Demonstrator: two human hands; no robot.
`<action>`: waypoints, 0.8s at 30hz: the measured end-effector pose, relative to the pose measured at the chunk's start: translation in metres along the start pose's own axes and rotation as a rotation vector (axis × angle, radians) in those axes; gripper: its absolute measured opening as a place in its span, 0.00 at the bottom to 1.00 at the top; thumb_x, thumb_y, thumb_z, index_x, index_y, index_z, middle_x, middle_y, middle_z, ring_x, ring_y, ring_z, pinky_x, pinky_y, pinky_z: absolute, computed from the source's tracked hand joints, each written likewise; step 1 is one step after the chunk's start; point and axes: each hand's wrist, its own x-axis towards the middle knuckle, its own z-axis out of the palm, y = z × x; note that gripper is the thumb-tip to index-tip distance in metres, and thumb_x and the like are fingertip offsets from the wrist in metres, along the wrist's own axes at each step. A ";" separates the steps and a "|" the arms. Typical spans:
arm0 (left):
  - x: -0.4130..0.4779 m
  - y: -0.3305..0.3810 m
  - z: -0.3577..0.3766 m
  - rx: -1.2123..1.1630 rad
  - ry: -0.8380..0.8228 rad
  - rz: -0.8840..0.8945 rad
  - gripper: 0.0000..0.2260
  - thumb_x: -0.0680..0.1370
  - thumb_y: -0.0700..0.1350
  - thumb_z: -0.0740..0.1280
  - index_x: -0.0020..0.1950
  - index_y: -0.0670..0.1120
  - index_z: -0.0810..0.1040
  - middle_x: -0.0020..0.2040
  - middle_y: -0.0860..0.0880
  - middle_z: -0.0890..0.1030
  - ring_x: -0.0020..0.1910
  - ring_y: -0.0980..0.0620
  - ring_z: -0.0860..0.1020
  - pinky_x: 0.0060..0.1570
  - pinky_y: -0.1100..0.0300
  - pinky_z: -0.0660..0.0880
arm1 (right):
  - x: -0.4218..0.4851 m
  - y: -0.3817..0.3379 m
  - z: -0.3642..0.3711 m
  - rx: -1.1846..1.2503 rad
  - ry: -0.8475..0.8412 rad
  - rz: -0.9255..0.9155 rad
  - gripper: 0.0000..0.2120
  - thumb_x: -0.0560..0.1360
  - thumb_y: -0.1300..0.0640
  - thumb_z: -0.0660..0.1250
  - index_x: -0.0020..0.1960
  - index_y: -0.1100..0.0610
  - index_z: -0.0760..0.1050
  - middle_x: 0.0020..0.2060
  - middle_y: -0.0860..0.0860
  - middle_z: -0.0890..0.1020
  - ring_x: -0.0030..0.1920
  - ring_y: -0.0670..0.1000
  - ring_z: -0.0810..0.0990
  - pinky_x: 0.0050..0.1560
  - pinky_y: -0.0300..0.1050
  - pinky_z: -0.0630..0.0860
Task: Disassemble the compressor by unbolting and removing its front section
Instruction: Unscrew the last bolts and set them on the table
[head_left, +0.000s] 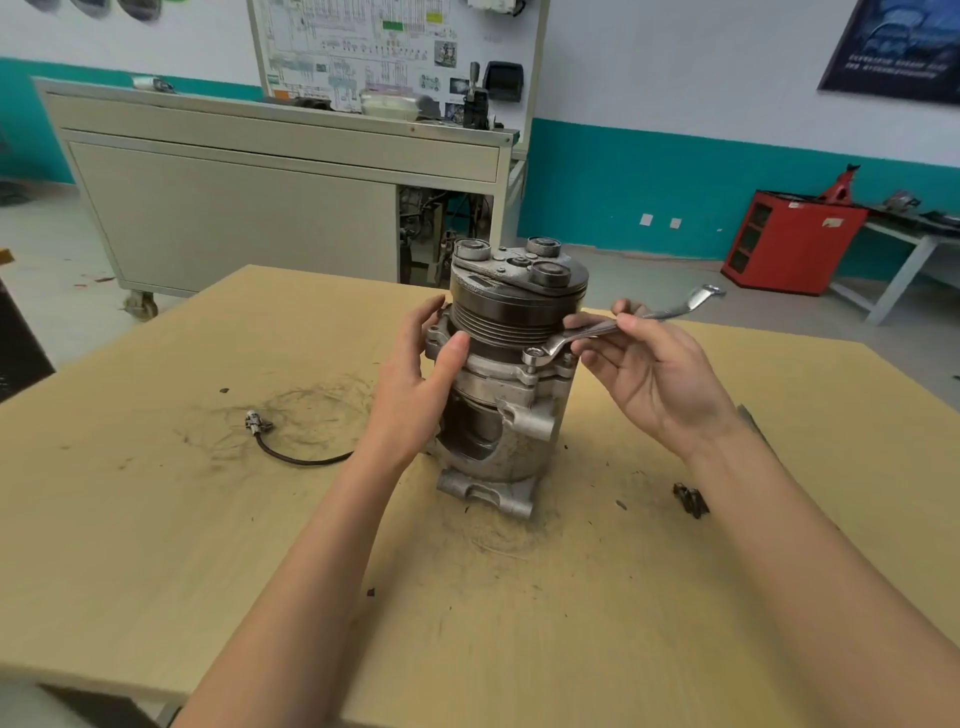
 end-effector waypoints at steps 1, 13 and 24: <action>0.000 0.001 0.000 0.001 -0.002 -0.002 0.28 0.71 0.66 0.59 0.70 0.59 0.65 0.66 0.51 0.76 0.65 0.53 0.74 0.66 0.45 0.70 | 0.000 -0.005 -0.002 -0.020 -0.017 0.009 0.08 0.79 0.62 0.52 0.46 0.58 0.68 0.45 0.61 0.84 0.41 0.53 0.84 0.41 0.39 0.79; 0.000 -0.001 0.000 0.045 0.002 0.012 0.30 0.71 0.67 0.57 0.72 0.57 0.65 0.66 0.52 0.75 0.65 0.55 0.73 0.66 0.50 0.70 | -0.023 -0.031 0.078 -1.699 0.028 -0.808 0.15 0.79 0.53 0.59 0.46 0.63 0.78 0.32 0.58 0.82 0.31 0.58 0.81 0.33 0.55 0.78; 0.019 -0.028 0.004 -0.077 0.009 0.089 0.22 0.76 0.47 0.67 0.65 0.37 0.69 0.44 0.57 0.76 0.50 0.47 0.77 0.52 0.53 0.75 | -0.027 0.041 0.118 -2.325 0.269 -0.905 0.11 0.71 0.61 0.61 0.40 0.54 0.82 0.31 0.47 0.80 0.29 0.46 0.78 0.26 0.38 0.70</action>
